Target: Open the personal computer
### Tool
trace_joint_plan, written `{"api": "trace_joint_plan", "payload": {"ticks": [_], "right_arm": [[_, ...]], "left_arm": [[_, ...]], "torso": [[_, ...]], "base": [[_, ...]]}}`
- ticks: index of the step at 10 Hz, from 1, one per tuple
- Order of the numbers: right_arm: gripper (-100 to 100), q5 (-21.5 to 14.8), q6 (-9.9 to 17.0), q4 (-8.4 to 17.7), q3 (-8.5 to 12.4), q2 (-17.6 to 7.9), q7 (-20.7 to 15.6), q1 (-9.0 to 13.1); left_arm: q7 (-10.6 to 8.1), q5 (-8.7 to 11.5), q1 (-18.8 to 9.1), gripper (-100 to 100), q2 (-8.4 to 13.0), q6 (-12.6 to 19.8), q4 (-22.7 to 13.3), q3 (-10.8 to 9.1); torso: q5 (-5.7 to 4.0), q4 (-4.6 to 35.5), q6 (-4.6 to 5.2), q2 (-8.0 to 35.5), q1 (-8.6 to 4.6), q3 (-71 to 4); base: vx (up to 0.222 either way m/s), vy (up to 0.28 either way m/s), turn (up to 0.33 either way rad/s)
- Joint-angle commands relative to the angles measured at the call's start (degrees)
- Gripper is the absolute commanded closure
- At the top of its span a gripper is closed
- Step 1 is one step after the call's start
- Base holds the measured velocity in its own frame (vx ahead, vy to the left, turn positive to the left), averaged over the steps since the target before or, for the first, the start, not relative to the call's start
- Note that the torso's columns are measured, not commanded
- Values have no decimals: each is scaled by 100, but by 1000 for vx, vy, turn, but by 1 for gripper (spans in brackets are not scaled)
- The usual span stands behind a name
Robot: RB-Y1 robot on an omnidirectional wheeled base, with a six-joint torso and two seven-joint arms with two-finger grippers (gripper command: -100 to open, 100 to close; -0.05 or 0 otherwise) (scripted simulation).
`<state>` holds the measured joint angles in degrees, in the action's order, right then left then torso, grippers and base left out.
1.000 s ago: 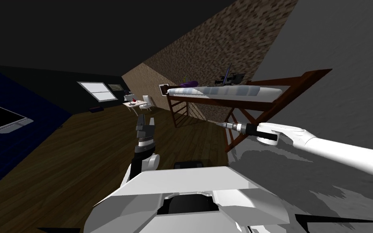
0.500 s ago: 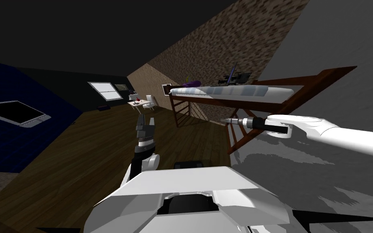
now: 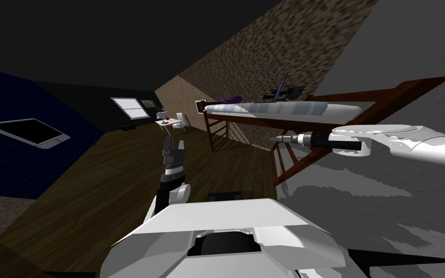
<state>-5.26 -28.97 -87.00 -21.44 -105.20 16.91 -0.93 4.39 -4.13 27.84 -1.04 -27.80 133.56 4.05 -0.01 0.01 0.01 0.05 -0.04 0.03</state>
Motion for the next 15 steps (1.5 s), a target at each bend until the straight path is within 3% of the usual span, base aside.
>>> {"api": "trace_joint_plan", "payload": {"ticks": [1,3,4,5,7,8,9,10,12,13,15], "right_arm": [[-100,-9,-53,328,-95,-507,83,220],[-100,-9,-53,328,-95,-686,83,234],[-100,22,-70,611,-169,-912,115,411],[-100,-136,-70,611,-169,-931,115,411],[-100,22,-70,611,-169,-1259,115,411],[-100,22,-70,611,-169,-1259,115,411],[-100,51,-85,869,-247,-1543,141,569],[-100,51,-85,881,-247,-1747,141,569],[-100,51,-85,881,-247,-1805,141,569],[-100,78,-99,1137,-330,-2104,161,707],[-100,78,-99,1137,-330,-2321,161,707]], "left_arm": [[0,0,-1,0,0,0,0,0],[0,0,0,0,0,0,0,0],[0,0,0,0,0,0,0,0],[0,0,-1,0,0,0,0,0],[0,0,0,0,0,0,0,0],[0,0,0,0,0,0,0,0],[0,0,0,0,0,0,0,0],[0,0,0,0,0,0,0,0],[0,0,1,0,0,0,0,0],[0,0,0,0,0,0,0,0],[0,0,1,0,0,0,0,0]], "torso": [[2,-2,-7,-9,3,-5],[1,-1,3,-4,5,-3],[0,0,0,1,6,0],[2,-2,-6,-9,2,-5],[1,-1,3,-5,4,-3],[2,0,0,2,7,1],[1,1,-1,3,7,2],[4,-2,-5,-12,3,-6],[-3,-3,2,-8,-1,-6],[0,-1,-1,1,8,0],[0,-4,0,-15,-2,-9]], "base": [[27,-6,109],[8,0,-23],[30,-6,180],[37,-16,117],[13,-5,-15],[0,0,0],[44,-17,178],[55,-45,105],[17,-12,-16],[55,-26,170],[49,-44,44]]}}
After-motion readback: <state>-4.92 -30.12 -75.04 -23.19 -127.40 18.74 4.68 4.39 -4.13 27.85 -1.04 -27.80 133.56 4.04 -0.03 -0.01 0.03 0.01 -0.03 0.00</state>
